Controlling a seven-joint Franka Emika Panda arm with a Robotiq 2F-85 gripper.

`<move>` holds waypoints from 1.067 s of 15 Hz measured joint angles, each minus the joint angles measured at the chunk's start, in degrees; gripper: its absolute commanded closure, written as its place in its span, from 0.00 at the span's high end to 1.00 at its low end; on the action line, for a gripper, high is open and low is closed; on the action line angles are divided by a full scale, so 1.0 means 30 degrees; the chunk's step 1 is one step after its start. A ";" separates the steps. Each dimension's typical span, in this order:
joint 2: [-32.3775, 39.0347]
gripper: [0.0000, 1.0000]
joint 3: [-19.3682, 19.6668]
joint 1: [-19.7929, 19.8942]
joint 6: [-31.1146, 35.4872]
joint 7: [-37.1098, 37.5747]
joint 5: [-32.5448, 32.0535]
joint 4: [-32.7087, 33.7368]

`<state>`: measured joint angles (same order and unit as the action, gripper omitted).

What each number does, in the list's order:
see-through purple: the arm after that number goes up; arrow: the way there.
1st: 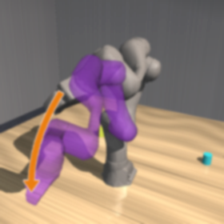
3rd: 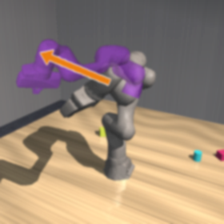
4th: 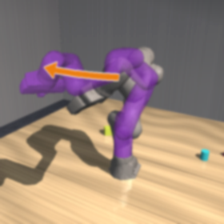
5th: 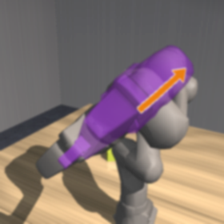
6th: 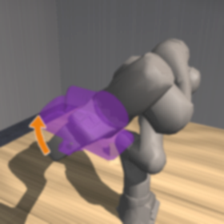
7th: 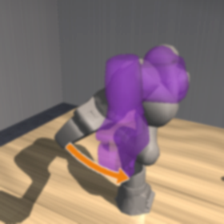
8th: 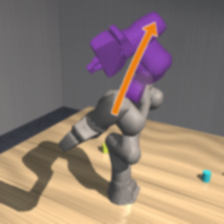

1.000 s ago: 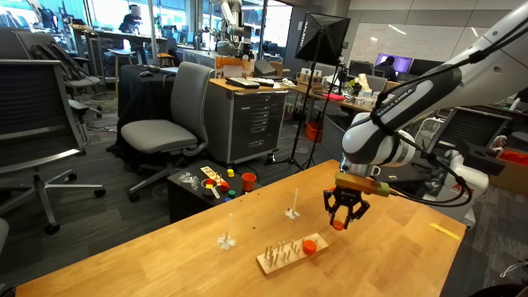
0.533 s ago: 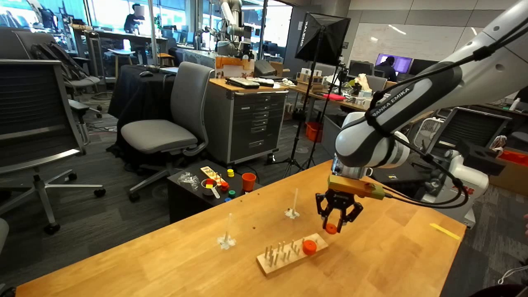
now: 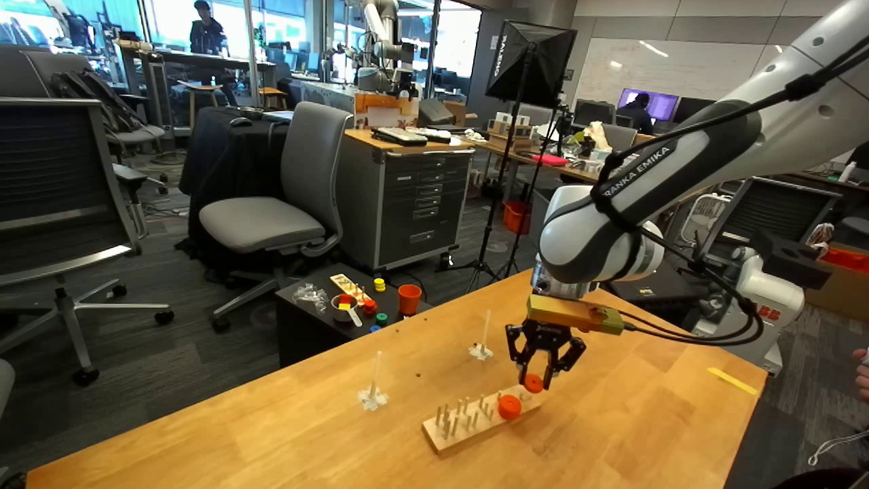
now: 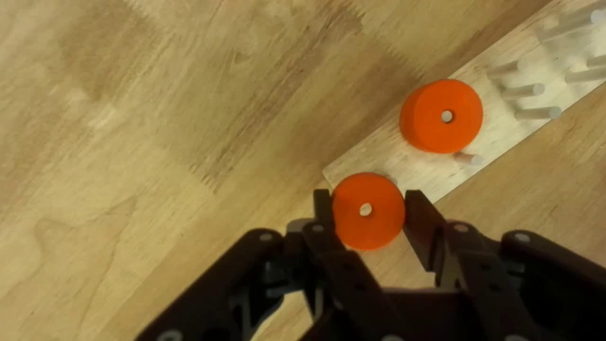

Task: Attach the orange discs to the rods on the wooden rack

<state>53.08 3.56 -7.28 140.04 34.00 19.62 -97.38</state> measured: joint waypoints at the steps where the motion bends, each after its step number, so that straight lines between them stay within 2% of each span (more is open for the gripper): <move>1: 0.0017 0.17 0.0000 -0.0084 0.0000 0.0001 -0.0072 0.0058; 16: 0.1088 0.17 -0.0094 -0.0305 -0.0038 0.0001 -0.0240 0.1305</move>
<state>56.34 3.27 -8.19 139.93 34.00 18.90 -93.46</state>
